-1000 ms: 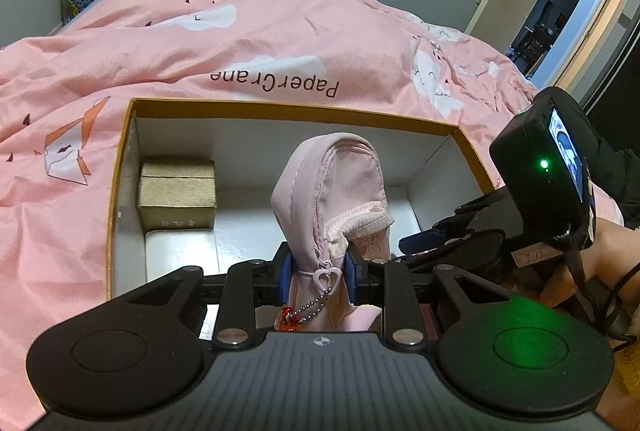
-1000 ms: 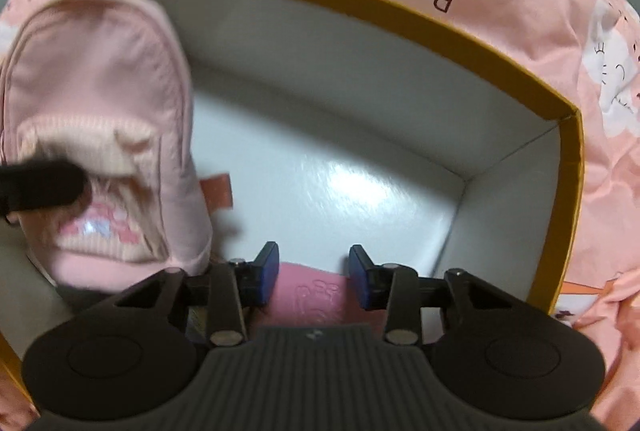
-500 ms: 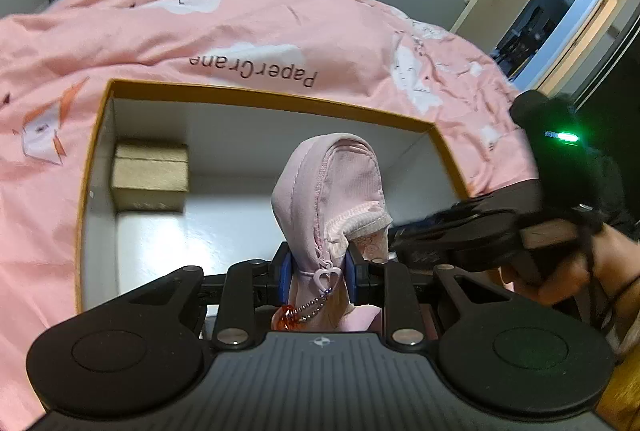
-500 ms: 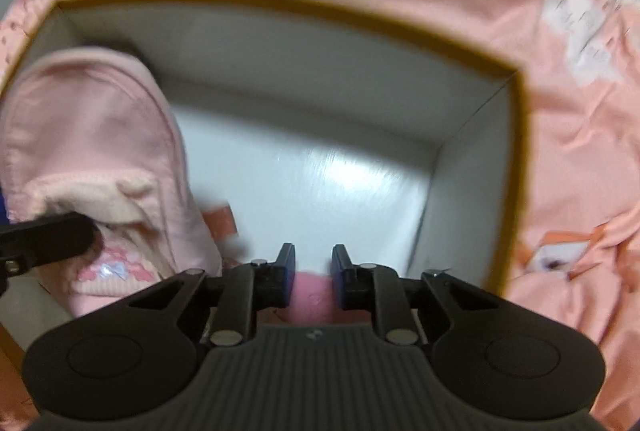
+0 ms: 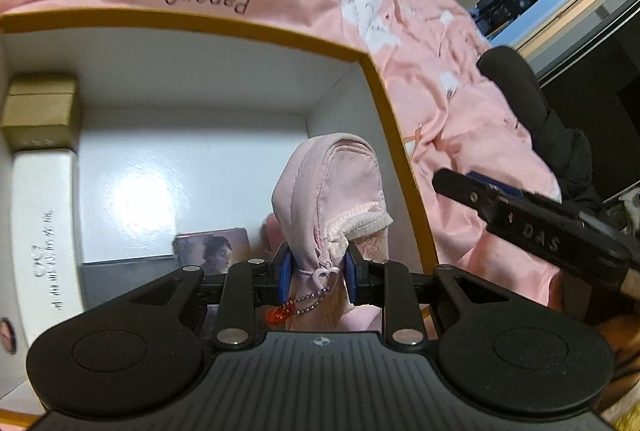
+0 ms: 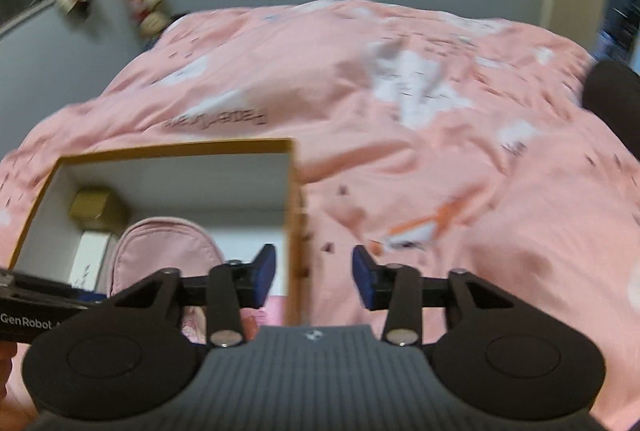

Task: Organize objects
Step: 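Release the pink wallet with the right gripper while the left gripper lowers the backpack inside, then withdraw both grippers from the orange box back to the plush toys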

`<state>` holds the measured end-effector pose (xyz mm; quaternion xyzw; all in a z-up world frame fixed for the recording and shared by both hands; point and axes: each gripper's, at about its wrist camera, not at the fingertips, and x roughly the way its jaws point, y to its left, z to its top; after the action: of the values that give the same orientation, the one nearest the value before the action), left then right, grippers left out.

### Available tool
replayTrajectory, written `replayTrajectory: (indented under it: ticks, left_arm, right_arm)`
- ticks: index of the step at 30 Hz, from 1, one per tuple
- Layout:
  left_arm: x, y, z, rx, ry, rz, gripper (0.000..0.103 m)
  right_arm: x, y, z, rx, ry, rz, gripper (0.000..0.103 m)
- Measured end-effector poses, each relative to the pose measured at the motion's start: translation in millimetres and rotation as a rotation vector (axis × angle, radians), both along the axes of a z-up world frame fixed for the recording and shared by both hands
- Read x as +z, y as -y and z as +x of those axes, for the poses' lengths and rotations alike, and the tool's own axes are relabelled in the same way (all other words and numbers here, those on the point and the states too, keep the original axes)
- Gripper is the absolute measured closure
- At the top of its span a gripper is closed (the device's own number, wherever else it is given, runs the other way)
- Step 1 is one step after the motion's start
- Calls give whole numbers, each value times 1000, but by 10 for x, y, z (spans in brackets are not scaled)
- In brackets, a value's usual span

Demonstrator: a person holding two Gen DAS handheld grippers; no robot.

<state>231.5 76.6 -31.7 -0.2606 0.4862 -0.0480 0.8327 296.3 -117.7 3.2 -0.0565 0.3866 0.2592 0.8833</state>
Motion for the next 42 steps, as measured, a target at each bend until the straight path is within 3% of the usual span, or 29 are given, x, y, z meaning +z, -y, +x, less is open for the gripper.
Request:
replayTrajectory:
  ticks: [6,11,16,21,24,26,29,37,42]
  left_arm:
    - [-191,111,211,-17,-84,-4,74]
    - [-306,188,320,-16,-150,20,74]
    - [-416,285,392,-10,-192,89,71]
    - [-462,371,385,2,-203,170,63]
    - [-379,416,339,-8,-172,212,58]
    - [-296,443,286,-5,-138,261,48]
    - [-139,486,215,28,-82,322,48]
    - [592,556,-343,58,210,380,48]
    - [945,609,-736,47,337,400,48]
  right_arm:
    - [-153,174,-42,-17,-53,86,52]
    - [-225,120,-117,23,-40,59,48]
    - [-263,113,-143,36,-36,48,47]
    - [-240,194,-171,26,-33,65,39]
    - [-174,248,-216,22,-15,77,39]
    - [-123,281,-257,17,-2,86,38]
    - [-31,331,-340,14,28,92,30]
    - [206,490,-681,31,113,128,20]
    - [328,546,-965,65,165,151,12]
